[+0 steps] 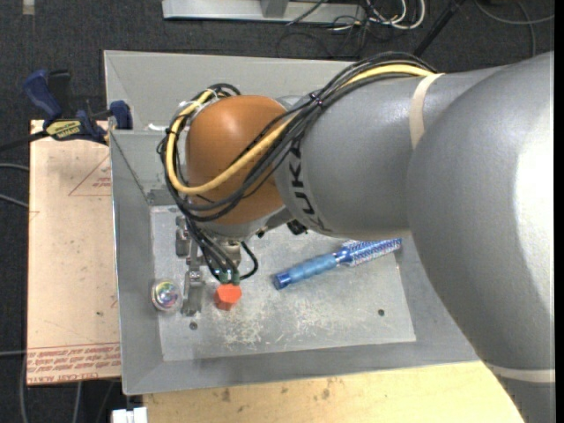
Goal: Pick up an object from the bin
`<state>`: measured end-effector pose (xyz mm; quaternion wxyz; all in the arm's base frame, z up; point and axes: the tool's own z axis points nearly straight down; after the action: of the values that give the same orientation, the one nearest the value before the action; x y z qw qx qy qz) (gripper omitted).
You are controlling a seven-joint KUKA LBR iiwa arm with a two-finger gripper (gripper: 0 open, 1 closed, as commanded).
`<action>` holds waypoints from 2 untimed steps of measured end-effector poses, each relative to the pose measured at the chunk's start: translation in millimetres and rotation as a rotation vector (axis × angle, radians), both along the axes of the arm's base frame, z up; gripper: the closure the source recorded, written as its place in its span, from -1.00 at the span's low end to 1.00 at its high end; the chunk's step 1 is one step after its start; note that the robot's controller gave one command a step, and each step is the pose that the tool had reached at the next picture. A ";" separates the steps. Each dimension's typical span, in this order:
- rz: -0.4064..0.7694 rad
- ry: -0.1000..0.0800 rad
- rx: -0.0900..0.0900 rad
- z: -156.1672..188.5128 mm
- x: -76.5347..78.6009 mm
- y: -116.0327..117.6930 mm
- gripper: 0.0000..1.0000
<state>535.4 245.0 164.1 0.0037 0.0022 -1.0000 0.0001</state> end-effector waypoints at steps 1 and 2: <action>0.101 -0.001 -0.001 -93.5 6.1 -9.4 -1.00; 0.526 -0.009 0.004 -93.8 0.9 3.7 -1.00</action>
Offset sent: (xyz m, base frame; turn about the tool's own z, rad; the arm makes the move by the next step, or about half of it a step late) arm 0.0078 -0.0089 -0.0888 -0.1019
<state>536.3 248.7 70.3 -0.0009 0.2622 -0.9650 -0.0011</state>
